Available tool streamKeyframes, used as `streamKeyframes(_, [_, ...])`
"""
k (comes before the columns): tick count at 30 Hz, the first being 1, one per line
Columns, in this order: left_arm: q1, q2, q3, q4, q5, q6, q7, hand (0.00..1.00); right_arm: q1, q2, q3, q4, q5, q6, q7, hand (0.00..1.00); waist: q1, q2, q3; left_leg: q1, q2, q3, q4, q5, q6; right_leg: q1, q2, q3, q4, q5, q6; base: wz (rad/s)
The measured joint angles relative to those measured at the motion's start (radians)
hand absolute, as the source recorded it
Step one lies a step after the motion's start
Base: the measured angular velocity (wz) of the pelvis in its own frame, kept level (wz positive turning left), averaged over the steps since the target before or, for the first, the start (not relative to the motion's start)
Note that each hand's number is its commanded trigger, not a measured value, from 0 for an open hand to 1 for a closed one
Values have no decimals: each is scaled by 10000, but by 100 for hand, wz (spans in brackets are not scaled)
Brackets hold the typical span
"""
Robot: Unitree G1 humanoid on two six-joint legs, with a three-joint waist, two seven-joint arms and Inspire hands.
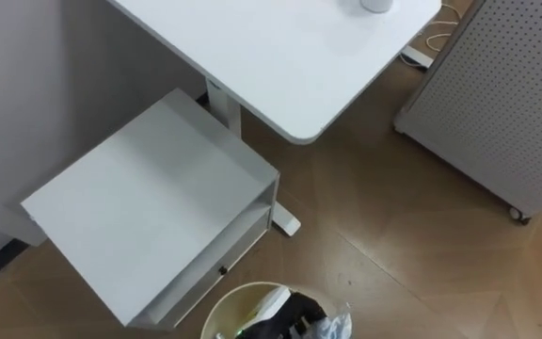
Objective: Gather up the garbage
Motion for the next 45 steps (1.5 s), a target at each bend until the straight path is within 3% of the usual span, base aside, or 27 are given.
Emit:
streamKeyframes(7, [272,94,-61,-2,12,-215,-11,0,95,-7,-1,-7,65,73,44,100,282,-6,12,-33,-9,3,-53,10,19,-34,-13,-9,-77,10,13,0])
streamKeyframes(16, [288,350,-42,-139,110,-311,-148,0,-70,-68,-19,-18,77,73,54,100,300,-9,14,-244,-30,-5,-123,16,30,-256,-19,-40,-162,29,41,0])
streamKeyframes(26, [211,427,-31,-150,96,-312,-433,0,-189,-83,-190,-12,46,75,45,100,305,4,22,-237,-29,4,-122,17,31,-261,-66,-138,-157,28,40,0])
streamKeyframes(36, [251,473,-33,8,240,-290,-729,0,-209,-112,-430,76,94,78,196,100,259,103,124,354,-39,241,-331,-32,91,171,-51,-16,-187,23,50,-6])
streamKeyframes(41, [253,679,-73,-61,609,-292,-704,0,-192,-126,-897,172,1,74,343,100,180,118,139,694,-39,376,-361,-87,94,422,1,108,-248,24,69,-10])
streamKeyframes(45, [255,955,126,-917,1235,-298,-834,0,-91,-208,-1592,148,-121,64,375,100,104,188,139,1058,-31,654,-344,-242,149,706,109,339,-372,78,153,-22])
